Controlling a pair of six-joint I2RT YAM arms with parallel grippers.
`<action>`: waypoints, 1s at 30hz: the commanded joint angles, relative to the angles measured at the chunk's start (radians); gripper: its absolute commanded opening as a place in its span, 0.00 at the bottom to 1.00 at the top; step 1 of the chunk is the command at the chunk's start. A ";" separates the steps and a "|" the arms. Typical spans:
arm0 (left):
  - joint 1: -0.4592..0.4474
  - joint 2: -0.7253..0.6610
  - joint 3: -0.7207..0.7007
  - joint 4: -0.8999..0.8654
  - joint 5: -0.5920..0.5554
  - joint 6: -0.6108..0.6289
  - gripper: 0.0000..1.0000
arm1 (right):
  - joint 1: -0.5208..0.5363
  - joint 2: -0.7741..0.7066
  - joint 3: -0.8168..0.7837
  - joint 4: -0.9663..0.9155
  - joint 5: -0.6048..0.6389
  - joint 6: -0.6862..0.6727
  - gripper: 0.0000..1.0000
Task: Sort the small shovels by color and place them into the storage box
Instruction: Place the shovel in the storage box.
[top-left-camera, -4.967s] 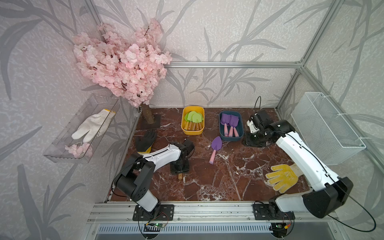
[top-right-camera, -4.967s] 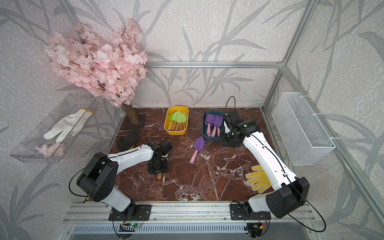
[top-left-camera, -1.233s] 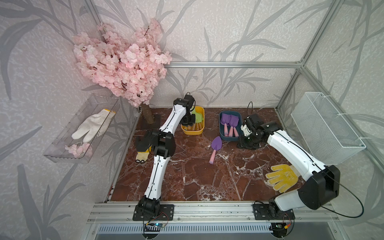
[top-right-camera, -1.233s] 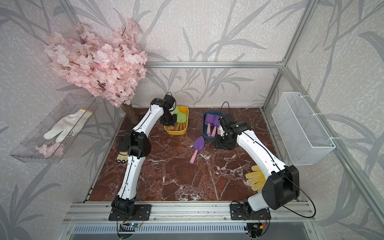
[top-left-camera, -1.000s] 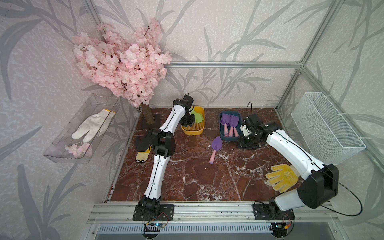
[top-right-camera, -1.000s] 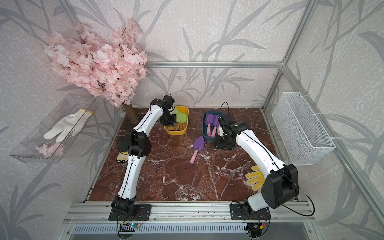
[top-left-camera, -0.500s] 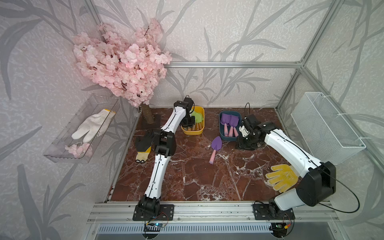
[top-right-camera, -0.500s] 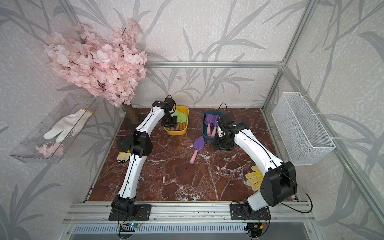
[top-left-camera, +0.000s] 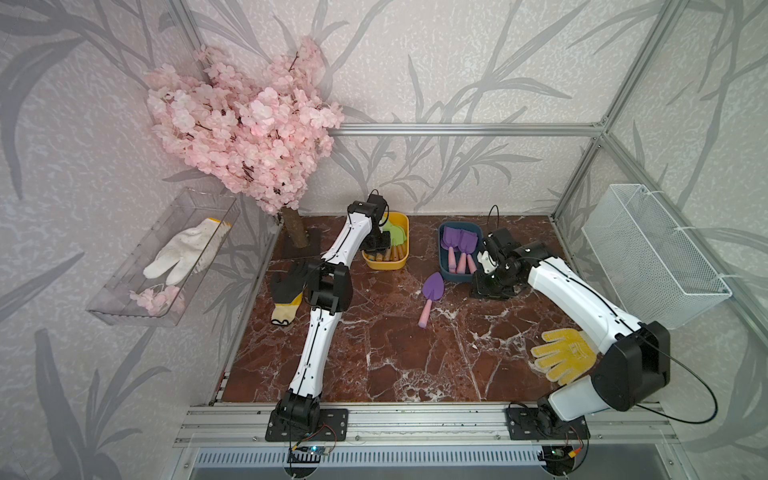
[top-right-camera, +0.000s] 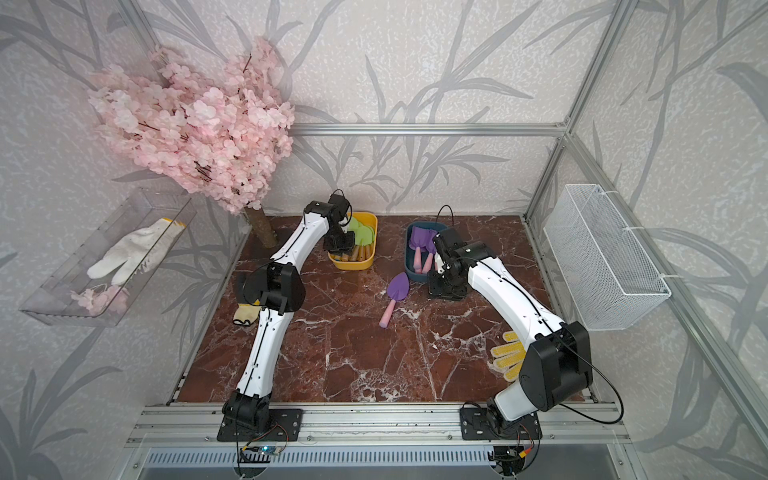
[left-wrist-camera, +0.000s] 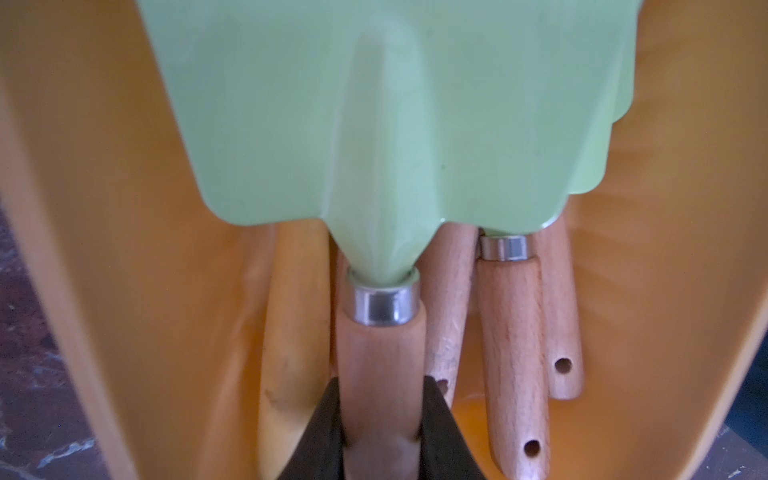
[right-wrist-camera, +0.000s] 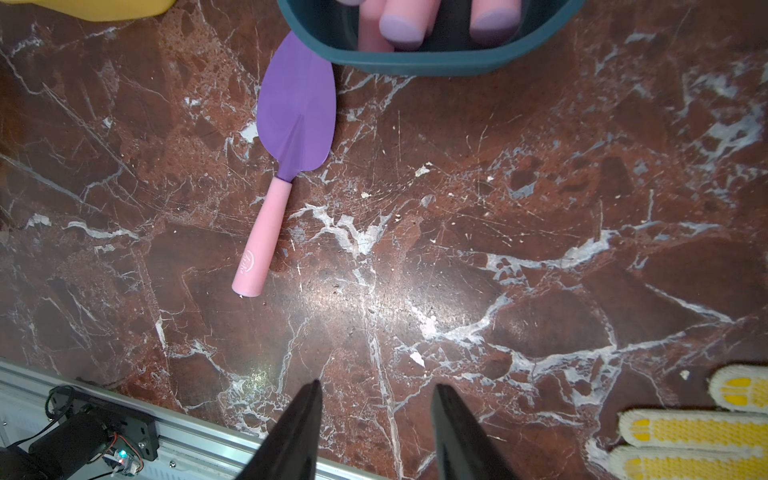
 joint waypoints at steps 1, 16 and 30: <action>0.007 0.025 0.030 0.005 0.011 -0.003 0.18 | 0.007 0.010 0.021 0.007 0.002 -0.007 0.47; 0.009 0.036 0.026 0.005 0.026 -0.004 0.23 | 0.006 0.008 0.016 0.009 0.000 -0.007 0.48; 0.010 0.040 0.014 -0.009 0.019 0.004 0.35 | 0.008 0.014 0.009 0.012 -0.006 -0.006 0.48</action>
